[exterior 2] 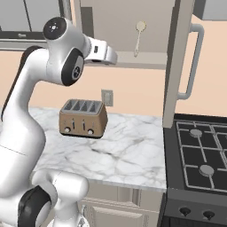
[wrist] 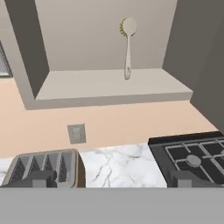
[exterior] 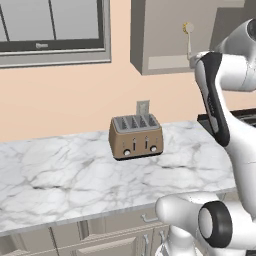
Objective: Pick up the sponge and dish brush from the sink, and place them back in the cabinet, and close the cabinet door.
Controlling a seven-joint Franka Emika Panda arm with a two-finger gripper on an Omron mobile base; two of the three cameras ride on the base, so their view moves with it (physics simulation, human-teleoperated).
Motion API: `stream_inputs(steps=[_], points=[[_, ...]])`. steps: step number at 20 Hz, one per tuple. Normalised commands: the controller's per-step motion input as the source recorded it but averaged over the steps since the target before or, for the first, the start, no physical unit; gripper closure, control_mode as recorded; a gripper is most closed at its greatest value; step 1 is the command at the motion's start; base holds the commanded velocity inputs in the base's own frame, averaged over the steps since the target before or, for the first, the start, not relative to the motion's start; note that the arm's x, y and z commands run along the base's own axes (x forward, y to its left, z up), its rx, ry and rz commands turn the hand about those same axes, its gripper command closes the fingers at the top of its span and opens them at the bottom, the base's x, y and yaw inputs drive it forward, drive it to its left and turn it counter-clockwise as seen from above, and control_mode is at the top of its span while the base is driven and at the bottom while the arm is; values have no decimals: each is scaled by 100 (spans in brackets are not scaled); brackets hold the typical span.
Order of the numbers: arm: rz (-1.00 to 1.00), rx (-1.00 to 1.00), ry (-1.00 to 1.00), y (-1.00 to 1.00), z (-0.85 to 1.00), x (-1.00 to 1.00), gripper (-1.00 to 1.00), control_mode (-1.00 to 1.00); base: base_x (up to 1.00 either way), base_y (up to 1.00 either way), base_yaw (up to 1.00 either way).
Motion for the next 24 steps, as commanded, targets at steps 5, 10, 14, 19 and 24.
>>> stream_inputs(steps=[5, 10, 14, 19, 24], points=[[0, -1, 2, 9, 0, -42, -100, -100, 0, 0, 0], [0, 0, 6, 7, 0, -36, -100, -100, 0, 0, 0], [0, 0, 5, 3, 0, -30, -100, -100, 0, 0, 0], [0, 0, 4, 5, 0, -39, -100, -100, 0, 0, 0], [0, 0, 0, 0, 0, -56, -100, -100, 0, 0, 0]])
